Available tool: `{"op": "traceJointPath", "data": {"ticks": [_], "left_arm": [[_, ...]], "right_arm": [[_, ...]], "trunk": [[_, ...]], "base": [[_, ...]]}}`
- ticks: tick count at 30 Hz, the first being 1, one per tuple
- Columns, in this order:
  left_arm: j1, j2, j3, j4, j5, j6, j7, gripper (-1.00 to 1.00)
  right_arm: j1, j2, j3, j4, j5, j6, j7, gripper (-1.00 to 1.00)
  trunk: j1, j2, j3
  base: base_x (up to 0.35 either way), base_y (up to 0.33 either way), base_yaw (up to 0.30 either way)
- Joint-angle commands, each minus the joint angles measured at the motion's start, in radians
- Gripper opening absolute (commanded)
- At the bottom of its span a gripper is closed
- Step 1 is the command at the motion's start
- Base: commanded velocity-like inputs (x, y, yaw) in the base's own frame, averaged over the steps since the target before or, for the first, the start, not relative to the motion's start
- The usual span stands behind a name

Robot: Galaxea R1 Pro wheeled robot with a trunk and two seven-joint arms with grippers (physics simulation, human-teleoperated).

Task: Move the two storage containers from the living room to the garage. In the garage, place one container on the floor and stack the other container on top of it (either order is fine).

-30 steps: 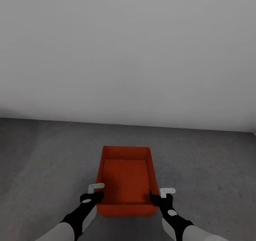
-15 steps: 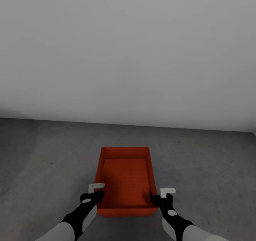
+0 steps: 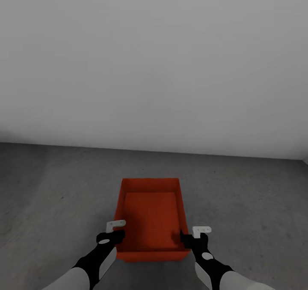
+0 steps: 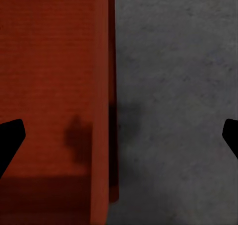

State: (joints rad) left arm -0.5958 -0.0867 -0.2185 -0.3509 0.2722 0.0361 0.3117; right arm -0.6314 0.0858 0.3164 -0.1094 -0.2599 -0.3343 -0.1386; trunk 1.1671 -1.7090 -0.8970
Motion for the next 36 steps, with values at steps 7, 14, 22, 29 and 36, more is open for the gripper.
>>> {"op": "traceJointPath", "data": {"ticks": [7,14,22,29,36], "left_arm": [[0.000,0.001,-0.008,-0.001,0.008,0.004,0.007,1.00],[0.000,0.002,-0.008,0.000,0.007,0.004,0.007,1.00],[0.000,0.002,-0.008,0.000,0.007,0.004,0.007,1.00],[0.000,0.004,-0.009,0.001,0.007,0.004,0.007,1.00],[0.000,0.006,-0.009,0.001,0.007,0.004,0.008,1.00]], "right_arm": [[-0.001,0.000,0.009,0.001,-0.009,-0.003,-0.004,1.00],[-0.001,0.001,0.009,0.001,-0.009,-0.003,-0.004,1.00],[-0.001,0.001,0.009,0.001,-0.009,-0.003,-0.004,1.00],[-0.001,0.002,0.009,0.001,-0.007,-0.004,-0.005,1.00],[-0.001,0.002,0.008,0.001,-0.006,-0.007,-0.008,1.00]], "trunk": [[-0.027,0.049,0.021],[-0.054,0.098,0.043],[-0.085,0.154,0.068],[-0.111,0.203,0.090],[-0.138,0.252,0.112]], "base": [[0.000,0.000,0.000],[0.000,0.000,0.000],[0.000,0.000,0.000],[0.000,0.000,0.000],[0.000,0.000,0.000]]}}
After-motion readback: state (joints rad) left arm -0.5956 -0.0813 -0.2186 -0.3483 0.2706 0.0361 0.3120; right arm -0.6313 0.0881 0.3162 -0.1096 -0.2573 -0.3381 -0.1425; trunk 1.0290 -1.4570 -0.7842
